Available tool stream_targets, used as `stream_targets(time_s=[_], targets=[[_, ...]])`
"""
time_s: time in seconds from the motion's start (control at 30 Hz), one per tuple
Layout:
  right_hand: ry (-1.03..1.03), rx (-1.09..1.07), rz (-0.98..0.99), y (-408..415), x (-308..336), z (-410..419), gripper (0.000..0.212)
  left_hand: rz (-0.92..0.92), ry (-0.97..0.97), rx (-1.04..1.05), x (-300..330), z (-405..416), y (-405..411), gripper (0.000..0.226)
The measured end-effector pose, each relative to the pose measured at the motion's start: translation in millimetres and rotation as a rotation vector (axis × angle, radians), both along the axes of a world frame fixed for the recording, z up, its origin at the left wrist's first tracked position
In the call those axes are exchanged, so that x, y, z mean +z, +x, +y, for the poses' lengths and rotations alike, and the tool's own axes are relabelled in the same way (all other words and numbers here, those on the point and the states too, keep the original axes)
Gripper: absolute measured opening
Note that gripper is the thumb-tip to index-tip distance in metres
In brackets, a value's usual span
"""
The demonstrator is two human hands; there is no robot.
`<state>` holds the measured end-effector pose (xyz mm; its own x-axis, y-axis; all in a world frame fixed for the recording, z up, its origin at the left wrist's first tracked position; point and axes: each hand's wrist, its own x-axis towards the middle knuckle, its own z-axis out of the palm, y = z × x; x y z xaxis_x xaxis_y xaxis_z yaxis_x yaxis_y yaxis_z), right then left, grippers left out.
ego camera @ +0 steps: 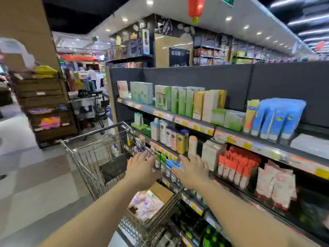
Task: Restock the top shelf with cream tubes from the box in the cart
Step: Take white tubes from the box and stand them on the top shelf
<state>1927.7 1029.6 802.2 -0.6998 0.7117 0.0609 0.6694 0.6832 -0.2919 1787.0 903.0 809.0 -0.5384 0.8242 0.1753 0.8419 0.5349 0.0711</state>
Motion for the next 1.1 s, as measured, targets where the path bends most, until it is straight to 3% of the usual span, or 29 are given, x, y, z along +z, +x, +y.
stream_targets(time_s=[0.23,0.77,0.9,1.1], targets=[[-0.061,0.115,-0.057,-117.0,-21.9,9.6,0.073,-0.051,0.022,0.147,-26.2,-3.1,-96.0,0.071],[-0.094,0.101,-0.037,-285.0,-104.2,155.3,0.072,-0.19,-0.061,0.142,-104.5,144.7,-269.3,0.07],[-0.117,0.071,-0.085,-309.1,-130.9,179.0,0.072,-0.203,-0.084,0.087,-148.6,178.4,-299.5,0.07],[-0.284,-0.025,-0.205,-324.8,-203.0,200.7,0.069,-0.309,-0.277,-0.069,-251.3,210.1,-327.5,0.07]])
